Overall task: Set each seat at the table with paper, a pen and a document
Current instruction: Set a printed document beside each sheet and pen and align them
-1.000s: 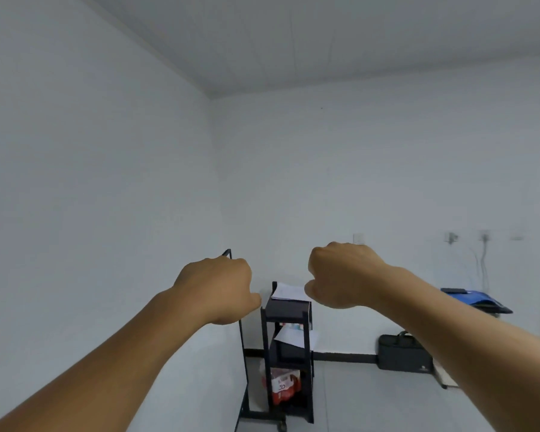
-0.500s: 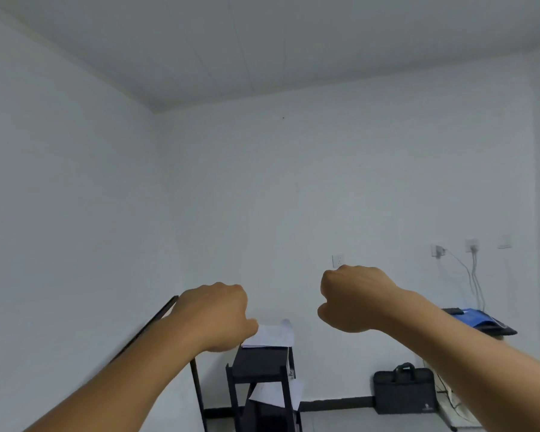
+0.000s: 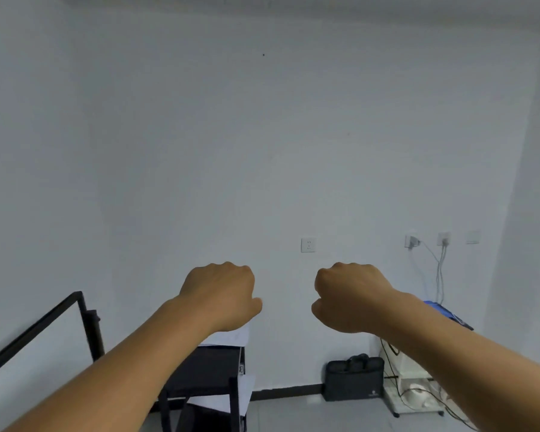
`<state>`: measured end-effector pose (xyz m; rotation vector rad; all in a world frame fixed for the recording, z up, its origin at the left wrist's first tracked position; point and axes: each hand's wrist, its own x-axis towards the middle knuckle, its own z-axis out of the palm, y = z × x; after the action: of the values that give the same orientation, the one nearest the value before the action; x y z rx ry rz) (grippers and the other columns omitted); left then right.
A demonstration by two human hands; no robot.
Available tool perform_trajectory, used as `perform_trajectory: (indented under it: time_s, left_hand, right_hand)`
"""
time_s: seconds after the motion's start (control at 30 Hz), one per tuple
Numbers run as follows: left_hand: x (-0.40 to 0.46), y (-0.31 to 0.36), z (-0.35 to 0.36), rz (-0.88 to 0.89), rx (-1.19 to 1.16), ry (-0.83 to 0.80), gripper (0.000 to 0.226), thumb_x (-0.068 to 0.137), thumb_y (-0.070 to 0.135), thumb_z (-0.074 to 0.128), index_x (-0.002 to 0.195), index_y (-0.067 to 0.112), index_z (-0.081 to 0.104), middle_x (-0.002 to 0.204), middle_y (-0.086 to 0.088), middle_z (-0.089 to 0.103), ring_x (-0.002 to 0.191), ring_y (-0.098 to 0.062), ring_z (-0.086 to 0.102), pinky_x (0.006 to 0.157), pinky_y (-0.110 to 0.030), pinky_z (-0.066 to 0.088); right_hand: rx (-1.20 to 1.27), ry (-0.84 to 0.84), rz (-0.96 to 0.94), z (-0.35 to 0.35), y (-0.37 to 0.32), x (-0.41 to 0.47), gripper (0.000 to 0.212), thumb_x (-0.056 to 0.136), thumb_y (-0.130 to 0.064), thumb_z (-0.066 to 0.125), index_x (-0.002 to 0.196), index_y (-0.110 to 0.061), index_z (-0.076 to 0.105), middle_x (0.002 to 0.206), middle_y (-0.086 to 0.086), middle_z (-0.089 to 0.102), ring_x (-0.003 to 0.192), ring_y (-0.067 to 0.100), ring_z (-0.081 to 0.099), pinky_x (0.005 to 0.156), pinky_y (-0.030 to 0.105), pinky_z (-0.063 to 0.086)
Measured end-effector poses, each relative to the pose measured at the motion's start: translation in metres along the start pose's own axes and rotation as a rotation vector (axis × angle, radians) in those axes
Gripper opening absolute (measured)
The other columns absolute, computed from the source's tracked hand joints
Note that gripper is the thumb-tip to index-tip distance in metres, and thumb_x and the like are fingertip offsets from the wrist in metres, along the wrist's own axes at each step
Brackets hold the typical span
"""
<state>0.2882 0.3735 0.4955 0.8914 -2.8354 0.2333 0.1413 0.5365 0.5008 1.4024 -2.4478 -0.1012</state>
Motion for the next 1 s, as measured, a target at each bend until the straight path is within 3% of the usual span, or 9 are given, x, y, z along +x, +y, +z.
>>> perform_trajectory:
  time_s: [0.33,0.6,0.83,1.0]
  left_hand:
    - [0.192,-0.023,0.055,0.135,-0.025,-0.077,0.039,0.103,0.044,0.055,0.075,0.018,0.046,0.075,0.002,0.054,0.062,-0.018,0.047,0.059,-0.030,0.034]
    - [0.324,-0.012,0.109,0.061,-0.031,-0.189,0.040,0.102,0.045,0.057,0.075,0.019,0.042,0.075,0.003,0.051,0.063,-0.018,0.045,0.061,-0.029,0.035]
    - [0.430,-0.003,0.162,-0.119,-0.053,-0.433,0.040,0.098,0.044,0.061,0.071,0.019,0.045,0.075,0.000,0.056,0.065,-0.021,0.049,0.061,-0.028,0.035]
    - [0.478,-0.014,0.185,-0.257,-0.100,-0.491,0.041,0.097,0.038,0.060,0.066,0.017,0.044,0.065,0.001,0.051,0.060,-0.021,0.047,0.059,-0.028,0.034]
  right_hand:
    - [-0.067,-0.055,0.107,0.045,0.052,0.155,0.028,0.094,-0.027,0.050,0.071,-0.017,0.037,0.070,-0.001,0.048,0.057,0.019,0.041,0.057,0.030,0.037]
    - [-0.018,-0.076,0.083,0.122,0.115,0.273,0.028,0.093,-0.027,0.050,0.071,-0.018,0.034,0.072,-0.001,0.046,0.057,0.018,0.037,0.056,0.029,0.032]
    - [0.037,-0.288,-0.178,0.196,0.165,0.400,0.029,0.098,-0.028,0.048,0.074,-0.019,0.037,0.077,-0.001,0.047,0.062,0.016,0.040,0.058,0.028,0.033]
    - [0.031,-0.414,-0.405,0.227,0.172,0.481,0.030,0.099,-0.026,0.048,0.072,-0.016,0.038,0.072,0.001,0.044,0.060,0.019,0.038,0.058,0.028,0.033]
